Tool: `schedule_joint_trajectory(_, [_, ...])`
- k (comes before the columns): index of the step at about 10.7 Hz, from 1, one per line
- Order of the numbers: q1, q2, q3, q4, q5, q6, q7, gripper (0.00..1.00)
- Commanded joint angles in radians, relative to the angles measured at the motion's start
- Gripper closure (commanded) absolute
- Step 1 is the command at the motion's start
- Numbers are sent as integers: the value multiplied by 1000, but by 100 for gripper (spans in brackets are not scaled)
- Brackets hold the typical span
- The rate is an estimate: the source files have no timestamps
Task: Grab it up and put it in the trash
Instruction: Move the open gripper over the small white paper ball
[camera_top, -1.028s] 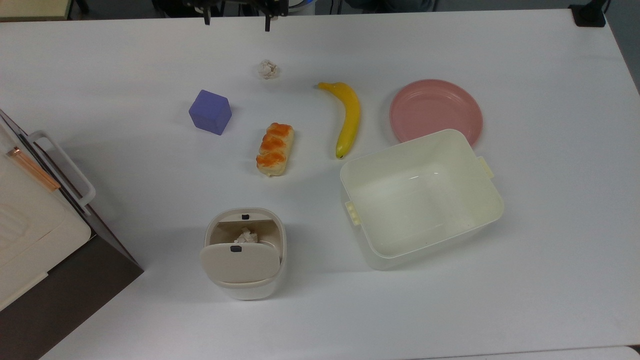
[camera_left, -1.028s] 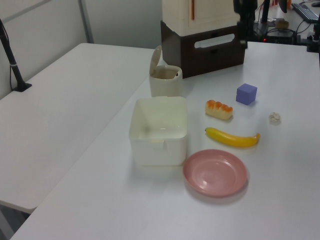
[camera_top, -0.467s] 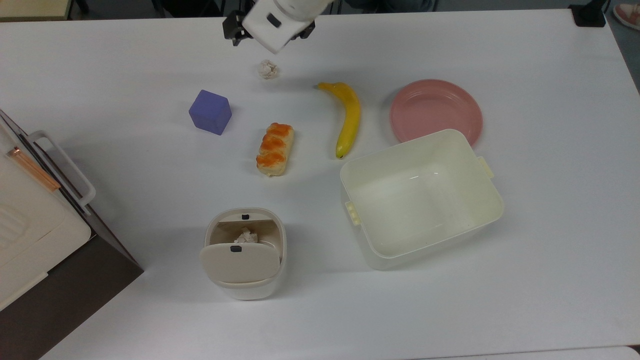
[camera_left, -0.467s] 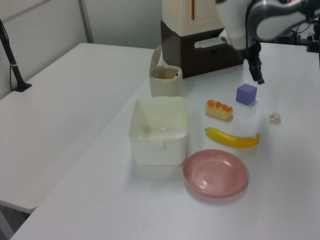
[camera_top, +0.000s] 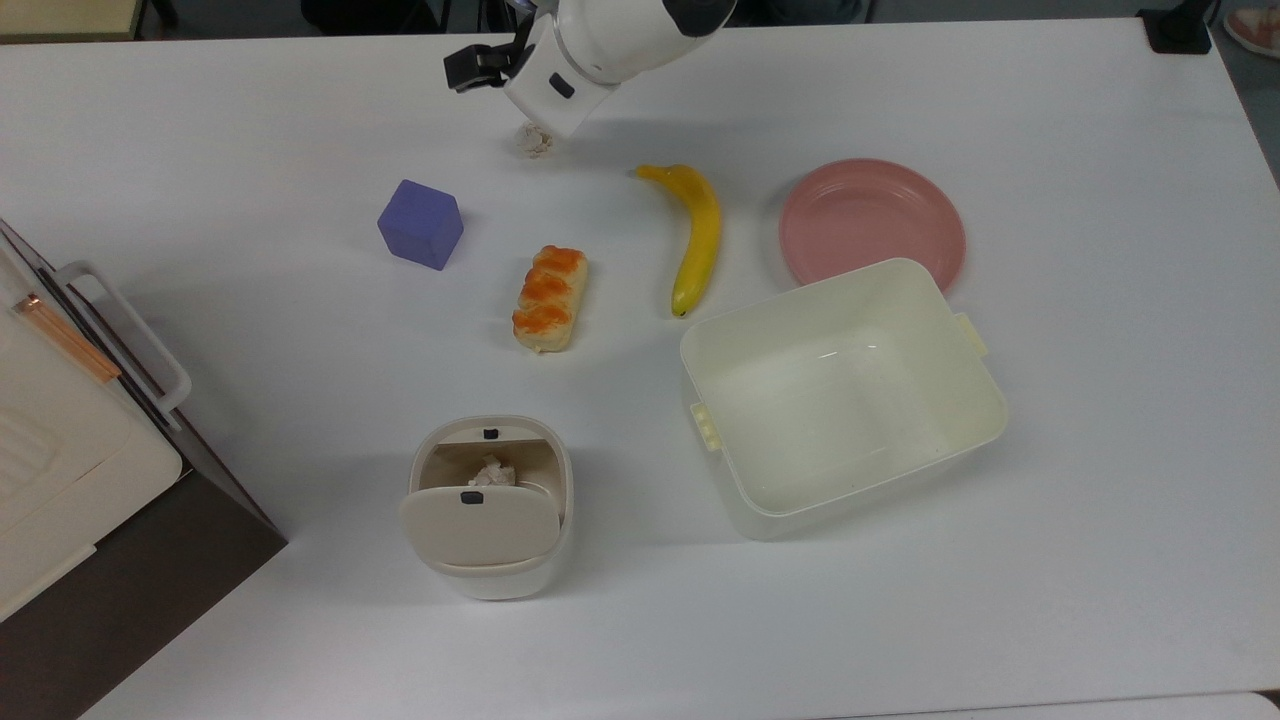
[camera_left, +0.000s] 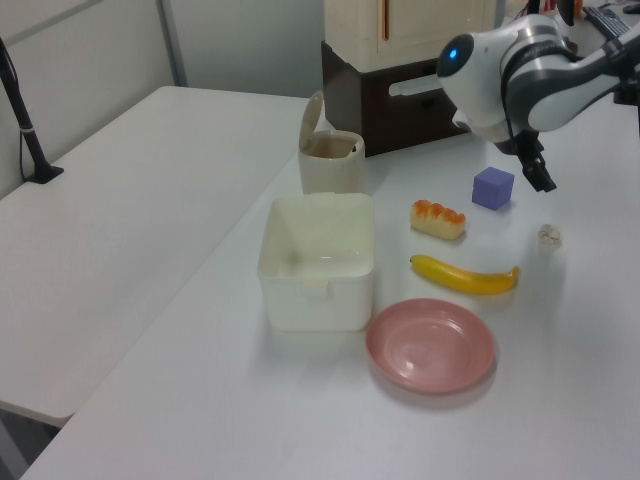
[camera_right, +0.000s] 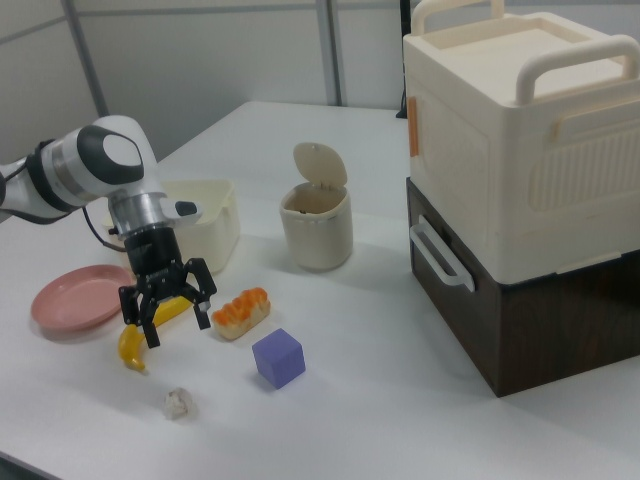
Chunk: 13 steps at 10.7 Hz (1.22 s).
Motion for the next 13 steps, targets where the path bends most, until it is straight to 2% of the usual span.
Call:
schedule_joint_trajectory(1, [23,17,-4,-55,-38,26,-19,0])
schedule_joint_trajectory(4, [63,63,-2,-15,-32,24,-84,0])
schedule_joint_trajectory(8, [60,62,-2,52,-10,23,-491,0])
schedule_joint_trajectory(11, [74,69,-2,3,-35,17,-490,0])
schedule_joint_trajectory(13, [93,104,-2,-3,-62,-47,-461,0])
